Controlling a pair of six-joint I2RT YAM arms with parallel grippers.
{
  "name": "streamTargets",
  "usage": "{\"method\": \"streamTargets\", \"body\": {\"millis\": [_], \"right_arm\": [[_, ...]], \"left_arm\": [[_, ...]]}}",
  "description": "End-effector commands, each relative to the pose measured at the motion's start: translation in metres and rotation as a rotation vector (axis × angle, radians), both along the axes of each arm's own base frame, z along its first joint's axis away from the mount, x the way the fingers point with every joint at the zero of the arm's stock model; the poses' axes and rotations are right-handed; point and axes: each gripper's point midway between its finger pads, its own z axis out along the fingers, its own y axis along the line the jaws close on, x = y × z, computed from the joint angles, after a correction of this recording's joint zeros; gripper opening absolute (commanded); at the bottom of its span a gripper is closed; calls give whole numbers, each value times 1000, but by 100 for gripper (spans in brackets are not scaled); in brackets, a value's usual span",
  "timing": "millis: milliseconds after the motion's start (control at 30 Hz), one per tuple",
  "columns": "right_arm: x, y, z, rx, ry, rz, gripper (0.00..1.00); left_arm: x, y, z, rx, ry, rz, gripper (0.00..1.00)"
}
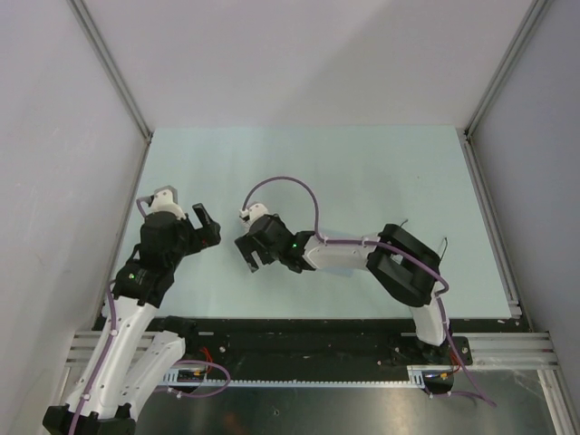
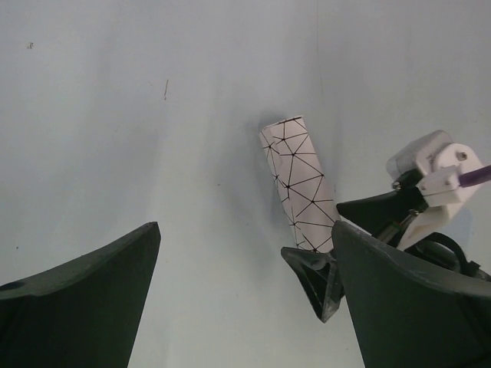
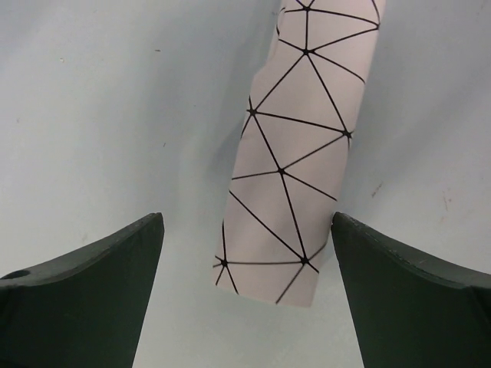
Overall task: Organize the sunglasses
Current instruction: Pick up the sunglasses case from the center of the board.
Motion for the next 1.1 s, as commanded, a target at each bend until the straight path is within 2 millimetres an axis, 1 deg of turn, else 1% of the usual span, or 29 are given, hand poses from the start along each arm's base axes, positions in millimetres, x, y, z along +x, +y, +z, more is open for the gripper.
{"method": "streamTargets", "body": {"millis": [0, 33, 133, 167, 267, 300, 367, 400, 467, 500, 567, 600, 700, 733, 800, 833, 900, 933, 967, 1000, 1033, 1067], "right_arm": [[2, 10, -8, -36, -9, -23, 95], [3, 8, -14, -54, -8, -34, 94], [7, 5, -19, -88, -19, -65, 90], [9, 5, -22, -95, -18, -74, 87], [9, 2, -28, -116, -9, -88, 73], [9, 3, -27, -115, -6, -91, 64], [10, 2, -28, -122, -2, -100, 52], [10, 2, -28, -123, 4, -110, 41], [11, 0, -24, -121, 3, -122, 35], [12, -1, -18, -116, -4, -126, 28], [13, -4, -9, -112, -6, -133, 25], [14, -4, 5, -89, -14, -136, 23], [16, -11, 26, -59, -14, -140, 22], [17, -14, 44, -32, -24, -136, 22], [17, -20, 62, -11, -30, -134, 22], [19, -26, 85, 25, -45, -136, 22], [17, -34, 103, 52, -42, -123, 23], [17, -38, 115, 74, -48, -121, 23], [16, -46, 136, 110, -59, -114, 23], [17, -52, 149, 128, -70, -114, 23], [16, -56, 160, 144, -79, -110, 24], [14, -65, 182, 180, -96, -96, 24]], "left_arm": [[1, 4, 0, 7, -13, 17, 100], [1, 4, 1, 7, -14, 17, 100], [1, 5, 0, 9, -13, 19, 100], [1, 5, 1, 11, -15, 20, 100], [0, 6, -1, 11, -10, 20, 100], [1, 5, -1, 9, -11, 19, 100], [1, 6, -1, 10, -10, 21, 100], [1, 6, -1, 10, -10, 22, 100], [1, 6, 0, 6, -11, 22, 100], [1, 5, 0, 5, -10, 23, 100], [2, 5, 1, 1, -11, 27, 100], [2, 4, 2, -4, -10, 21, 100], [3, 0, 4, -24, -10, 11, 100], [2, -1, 3, -37, -6, 11, 100], [2, -9, 5, -72, -2, -13, 100], [2, -13, 6, -99, -2, -20, 100], [4, -21, 9, -133, -4, -44, 100], [3, -31, 13, -173, -8, -88, 100], [4, -36, 17, -191, -20, -112, 100], [4, -43, 19, -213, -29, -148, 100], [4, -55, 31, -255, -73, -206, 100], [3, -62, 36, -279, -95, -245, 100]]}}
